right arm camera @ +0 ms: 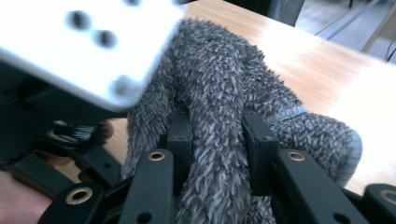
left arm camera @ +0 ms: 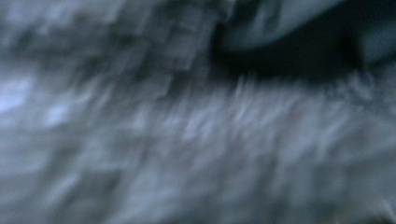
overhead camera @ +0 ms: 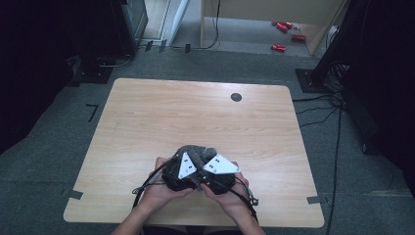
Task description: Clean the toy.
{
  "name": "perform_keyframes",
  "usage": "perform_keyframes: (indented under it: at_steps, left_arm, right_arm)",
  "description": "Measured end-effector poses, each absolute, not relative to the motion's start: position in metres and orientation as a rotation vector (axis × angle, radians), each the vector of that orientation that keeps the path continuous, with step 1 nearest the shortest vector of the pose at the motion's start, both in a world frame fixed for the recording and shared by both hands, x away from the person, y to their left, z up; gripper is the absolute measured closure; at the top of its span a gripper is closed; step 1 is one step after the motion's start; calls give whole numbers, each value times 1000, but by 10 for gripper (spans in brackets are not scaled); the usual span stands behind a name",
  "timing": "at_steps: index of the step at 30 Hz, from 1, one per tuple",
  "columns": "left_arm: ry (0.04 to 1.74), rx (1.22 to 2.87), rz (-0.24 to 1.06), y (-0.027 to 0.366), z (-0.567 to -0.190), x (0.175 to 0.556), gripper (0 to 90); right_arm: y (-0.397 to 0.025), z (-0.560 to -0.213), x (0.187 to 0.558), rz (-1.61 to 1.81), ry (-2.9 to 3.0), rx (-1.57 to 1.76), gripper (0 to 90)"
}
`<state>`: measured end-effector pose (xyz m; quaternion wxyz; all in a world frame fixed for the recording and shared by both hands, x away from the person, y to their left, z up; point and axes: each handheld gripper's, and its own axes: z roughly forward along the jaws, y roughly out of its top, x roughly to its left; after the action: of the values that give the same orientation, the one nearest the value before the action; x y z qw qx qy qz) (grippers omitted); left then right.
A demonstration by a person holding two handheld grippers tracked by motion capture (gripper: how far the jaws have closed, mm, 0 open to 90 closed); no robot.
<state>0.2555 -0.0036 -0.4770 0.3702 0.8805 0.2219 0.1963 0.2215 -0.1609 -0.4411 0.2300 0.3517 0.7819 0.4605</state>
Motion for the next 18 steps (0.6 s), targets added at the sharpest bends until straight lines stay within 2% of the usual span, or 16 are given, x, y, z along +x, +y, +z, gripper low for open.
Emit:
perform_keyframes:
  at_steps: [6,14,18]
  left_arm:
    - [591,2234,469,5,-479,261,349]
    - [557,2220,467,-1,-478,256,349]
    - [579,2204,441,7,-478,260,349]
  right_arm:
    - [-188,-445,236,1318,2112,1143,700]
    - [-169,-442,220,1344,2147,994,701]
    - [-190,-446,231,1365,2057,1122,703]
